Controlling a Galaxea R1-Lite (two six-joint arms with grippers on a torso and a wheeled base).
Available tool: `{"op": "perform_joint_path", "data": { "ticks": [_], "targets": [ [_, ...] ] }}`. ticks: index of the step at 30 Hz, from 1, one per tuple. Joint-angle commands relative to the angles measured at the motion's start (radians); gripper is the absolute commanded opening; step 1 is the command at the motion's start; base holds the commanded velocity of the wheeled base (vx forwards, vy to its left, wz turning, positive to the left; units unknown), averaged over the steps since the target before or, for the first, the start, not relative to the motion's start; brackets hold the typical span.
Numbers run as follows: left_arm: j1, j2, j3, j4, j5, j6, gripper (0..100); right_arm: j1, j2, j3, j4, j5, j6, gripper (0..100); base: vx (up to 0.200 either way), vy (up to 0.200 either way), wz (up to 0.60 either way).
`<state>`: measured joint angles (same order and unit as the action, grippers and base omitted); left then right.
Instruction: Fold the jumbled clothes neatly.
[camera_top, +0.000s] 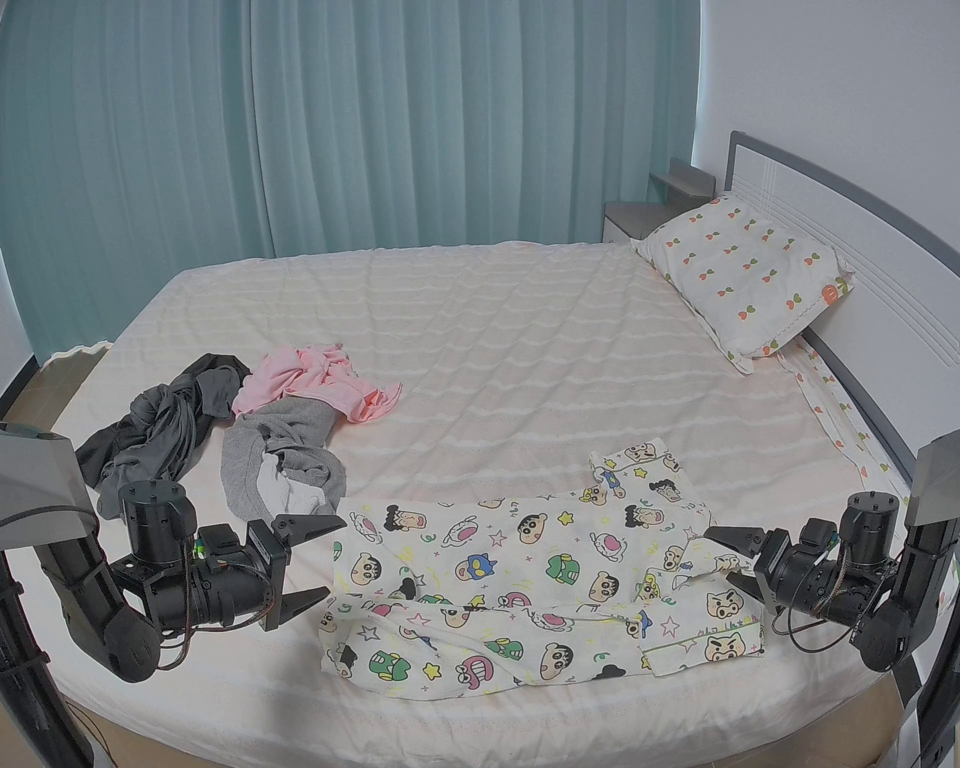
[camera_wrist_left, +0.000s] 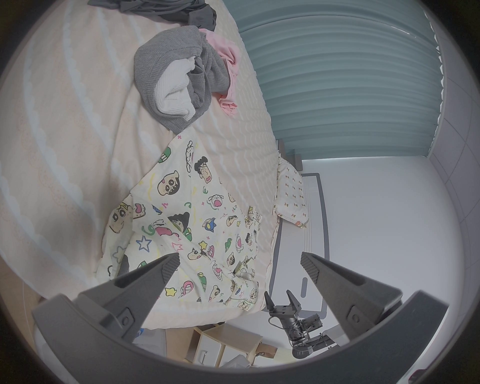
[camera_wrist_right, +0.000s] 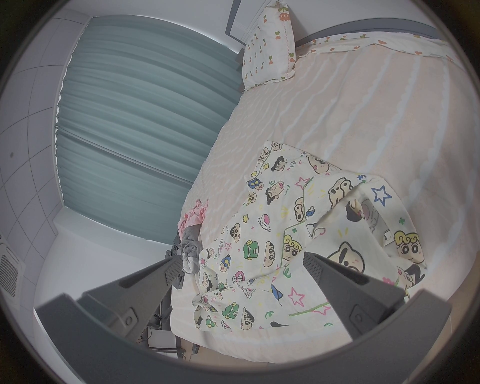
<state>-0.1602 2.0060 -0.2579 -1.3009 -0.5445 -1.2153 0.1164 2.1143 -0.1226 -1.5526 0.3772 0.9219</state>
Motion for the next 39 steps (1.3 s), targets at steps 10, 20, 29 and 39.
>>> {"op": "perform_joint_path", "data": {
  "ticks": [10,20,29,39],
  "targets": [
    [-0.001,0.022,-0.015,-0.001,0.017,0.030,100,0.000,0.003,0.000,-0.014,0.000,-0.014,100,0.020,0.000,0.00],
    [-0.048,0.116,-0.250,0.180,0.285,0.373,100,0.000,-0.002,0.001,-0.014,0.000,-0.018,100,0.000,0.000,0.00],
    [-0.051,0.339,-0.570,0.414,0.363,0.468,100,0.000,0.001,0.006,-0.014,-0.001,-0.032,100,0.000,0.000,0.00],
    [-0.041,0.410,-0.690,0.540,0.363,0.577,100,0.008,0.006,0.004,-0.012,-0.001,-0.034,100,0.000,0.000,0.00]
  ]
}}
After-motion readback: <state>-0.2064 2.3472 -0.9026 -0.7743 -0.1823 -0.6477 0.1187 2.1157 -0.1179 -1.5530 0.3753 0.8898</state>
